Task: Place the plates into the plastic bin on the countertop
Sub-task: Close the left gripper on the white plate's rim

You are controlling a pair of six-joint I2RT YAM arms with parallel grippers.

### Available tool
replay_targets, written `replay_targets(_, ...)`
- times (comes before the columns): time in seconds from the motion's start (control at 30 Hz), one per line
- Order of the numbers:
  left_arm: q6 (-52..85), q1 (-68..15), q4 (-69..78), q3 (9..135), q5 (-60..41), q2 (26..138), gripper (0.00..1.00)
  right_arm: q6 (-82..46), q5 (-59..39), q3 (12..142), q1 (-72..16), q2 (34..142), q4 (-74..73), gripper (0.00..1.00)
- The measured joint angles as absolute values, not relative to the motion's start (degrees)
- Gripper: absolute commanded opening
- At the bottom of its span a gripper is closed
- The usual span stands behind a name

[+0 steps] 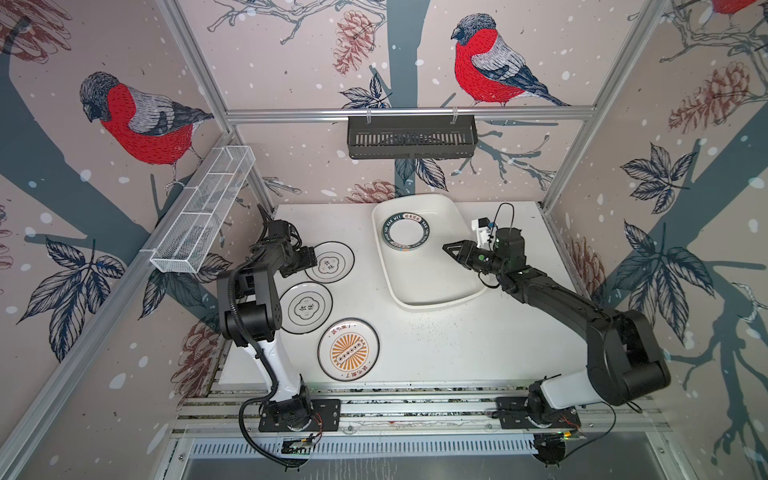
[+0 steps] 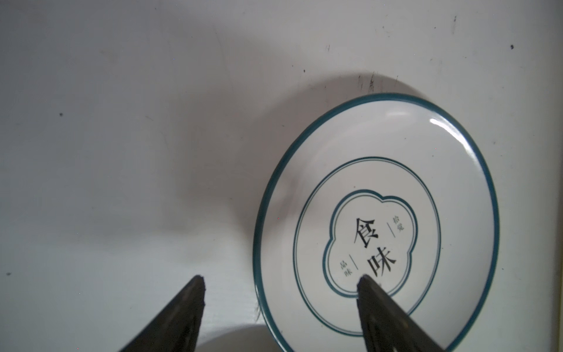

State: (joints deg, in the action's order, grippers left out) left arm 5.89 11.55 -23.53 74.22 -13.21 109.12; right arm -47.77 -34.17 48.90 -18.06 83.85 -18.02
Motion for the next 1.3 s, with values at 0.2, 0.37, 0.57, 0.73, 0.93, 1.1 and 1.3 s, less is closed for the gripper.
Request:
replay_targets(0.2, 6.0, 11.62, -23.59, 75.18, -15.53, 111.2, 0.76, -47.77, -34.09, 49.01, -18.02, 83.85, -18.02, 0.35)
replay_targets(0.37, 6.02, 11.62, -23.68, 75.81, -16.86, 112.57, 0.74, -47.77, -33.98, 49.08, -18.02, 83.42, -18.0, 0.34)
replay_targets(0.57, 5.98, 11.66, -23.75, 76.84, -19.42, 114.26, 0.71, -47.77, -33.76, 49.17, -18.02, 83.24, -17.96, 0.34)
replay_targets(0.73, 5.58, 11.79, -23.68, 77.14, -21.12, 114.96, 0.69, -47.79, -33.76, 49.19, -18.06, 83.24, -17.93, 0.34)
replay_targets(0.93, 5.56, 12.21, -23.31, 77.25, -23.2, 115.33, 0.65, -48.1, -33.36, 49.67, -18.39, 83.74, -17.96, 0.33)
replay_targets(1.1, 5.54, 12.95, -22.83, 77.56, -25.98, 116.09, 0.58, -48.45, -33.12, 50.68, -19.09, 84.73, -17.93, 0.33)
replay_targets(1.3, 5.52, 13.21, -21.19, 77.93, -30.09, 117.45, 0.52, -49.25, -32.93, 52.25, -19.92, 86.0, -17.91, 0.32)
